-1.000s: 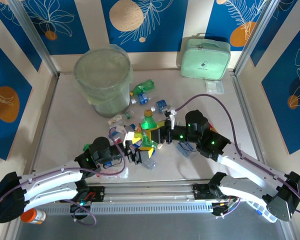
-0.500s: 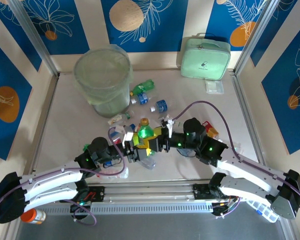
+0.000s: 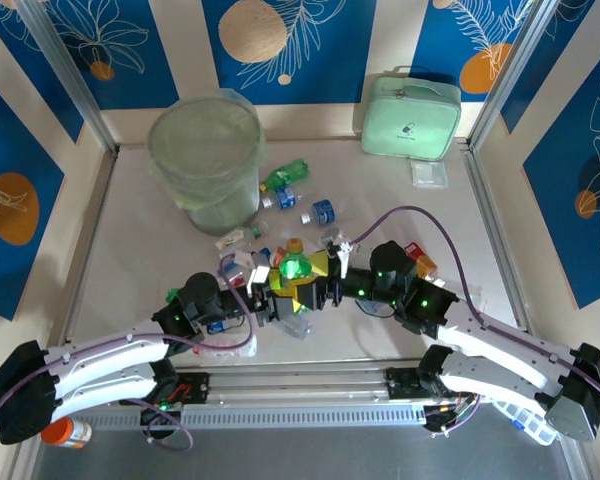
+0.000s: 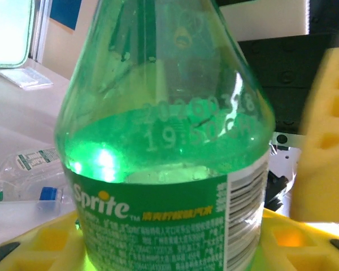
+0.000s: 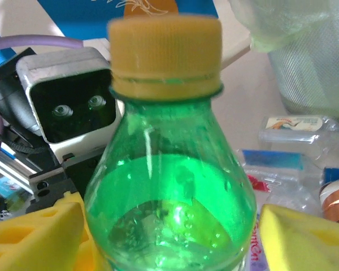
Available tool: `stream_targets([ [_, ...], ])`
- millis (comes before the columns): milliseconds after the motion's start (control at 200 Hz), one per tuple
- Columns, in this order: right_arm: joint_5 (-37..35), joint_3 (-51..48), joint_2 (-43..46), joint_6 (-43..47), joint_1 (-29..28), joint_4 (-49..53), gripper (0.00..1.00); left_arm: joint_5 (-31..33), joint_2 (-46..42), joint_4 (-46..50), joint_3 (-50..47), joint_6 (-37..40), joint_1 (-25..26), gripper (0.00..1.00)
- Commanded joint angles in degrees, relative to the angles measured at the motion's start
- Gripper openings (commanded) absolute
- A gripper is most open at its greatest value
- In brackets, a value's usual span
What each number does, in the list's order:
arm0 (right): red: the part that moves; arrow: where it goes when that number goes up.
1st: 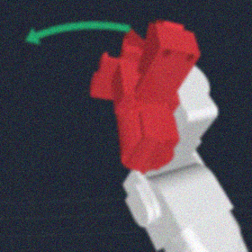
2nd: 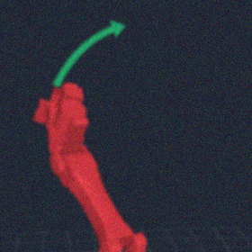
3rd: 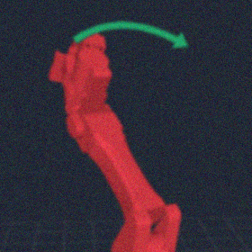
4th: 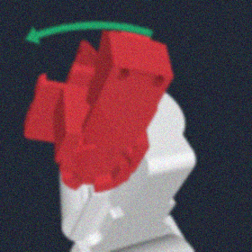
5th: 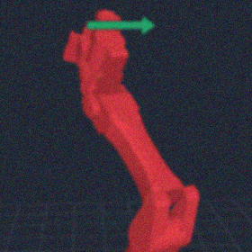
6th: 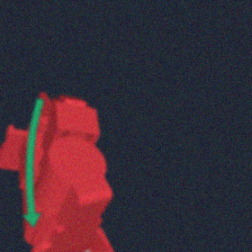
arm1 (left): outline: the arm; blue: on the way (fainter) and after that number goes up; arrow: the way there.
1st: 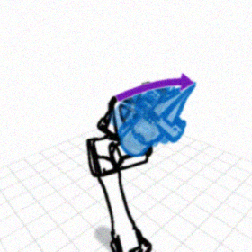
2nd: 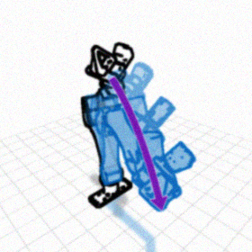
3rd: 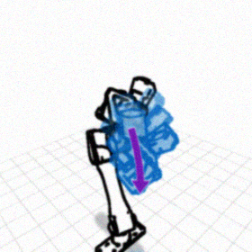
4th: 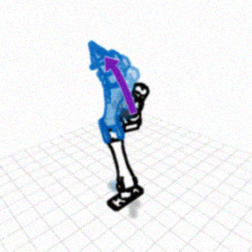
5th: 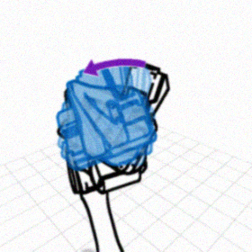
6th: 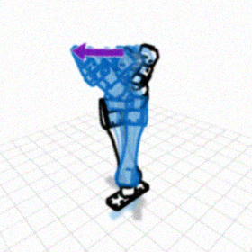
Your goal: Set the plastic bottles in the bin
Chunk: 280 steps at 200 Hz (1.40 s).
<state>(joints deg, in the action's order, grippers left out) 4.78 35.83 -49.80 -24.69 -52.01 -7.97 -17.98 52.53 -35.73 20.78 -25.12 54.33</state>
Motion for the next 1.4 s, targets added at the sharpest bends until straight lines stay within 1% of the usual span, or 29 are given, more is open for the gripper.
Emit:
stream_targets([
  [0,-7.7,-0.2,4.2,2.4,-1.9,0.0,0.91,1.2,-2.2,3.9,2.1,2.0,-0.2,0.42],
  [45,-12.5,-1.1,6.8,3.5,-3.2,0.0,0.93,3.6,-3.3,6.9,2.8,2.6,-0.2,0.40],
  [115,-18.7,-3.1,11.0,4.1,-4.4,-0.7,0.95,8.2,-5.4,12.6,4.7,2.9,-0.2,0.33],
  [180,-23.2,-4.6,14.8,3.8,-4.4,-0.5,0.94,12.8,-6.8,18.4,7.3,3.2,-0.2,0.27],
  [215,-26.5,-5.2,16.6,3.4,-4.4,0.2,0.91,16.0,-7.3,22.5,9.2,3.2,-0.2,0.20],
  [260,-32.1,-5.3,18.3,2.2,-4.3,2.7,0.89,20.2,-7.4,27.9,12.4,2.8,-0.3,0.15],
  [330,-39.6,-4.5,19.0,0.4,-3.5,7.3,0.88,25.6,-6.5,35.3,19.1,1.7,-0.8,0.13],
  [370,-41.7,-3.9,18.6,-1.0,-2.8,9.5,0.87,28.2,-5.3,40.5,23.6,1.3,-1.4,0.07],
  [410,-41.7,-3.4,17.4,-1.7,-1.8,10.4,0.87,29.6,-3.6,45.0,28.5,0.9,-2.4,0.01],
  [455,-41.1,-2.8,15.7,-2.1,-1.3,10.9,0.87,29.9,-1.1,49.6,34.3,0.3,-3.8,0.00],
  [530,-42.3,-1.1,11.9,-2.4,-1.5,12.5,0.86,30.9,3.6,58.3,45.0,-2.6,-6.9,0.00],
  [620,-43.2,1.4,7.7,-2.8,-1.9,14.7,0.87,32.1,8.5,63.3,54.9,-4.7,-10.6,0.00],
  [700,-43.0,2.3,5.0,-2.4,-2.5,14.7,0.86,30.8,14.1,68.3,64.3,-8.0,-16.8,0.00],
  [800,-44.5,3.1,2.2,-2.4,-3.9,14.5,0.87,31.5,23.5,80.1,79.2,-14.5,-24.3,0.00],
  [885,-46.4,4.3,-0.1,-2.5,-4.7,15.2,0.86,34.5,31.5,89.7,91.2,-17.9,-28.2,0.00],
  [960,-49.1,4.9,-2.4,-2.5,-5.6,15.3,0.86,34.1,37.9,95.3,99.1,-20.2,-31.8,0.00],
  [1030,-50.9,5.8,-5.0,-2.9,-5.9,15.5,0.87,31.3,43.7,98.8,104.7,-21.9,-35.6,0.00],
  [1070,-52.0,6.3,-6.9,-3.3,-6.0,15.8,0.87,28.5,46.7,100.4,107.6,-22.9,-37.7,0.00],
  [1140,-54.1,7.8,-10.5,-4.7,-6.3,16.8,0.87,25.0,51.6,102.8,112.0,-24.6,-40.3,0.00],
  [1215,-56.7,10.4,-14.5,-5.3,-7.0,19.1,0.87,22.4,56.1,104.1,115.7,-24.9,-41.3,0.00],
  [1316,-61.9,14.0,-18.8,-7.7,-8.0,23.3,0.88,21.8,61.3,105.4,119.1,-24.9,-41.4,0.00],
  [1396,-62.7,15.1,-20.5,-9.1,-8.0,24.8,0.88,20.3,64.7,105.5,119.9,-25.7,-42.0,0.00],
])
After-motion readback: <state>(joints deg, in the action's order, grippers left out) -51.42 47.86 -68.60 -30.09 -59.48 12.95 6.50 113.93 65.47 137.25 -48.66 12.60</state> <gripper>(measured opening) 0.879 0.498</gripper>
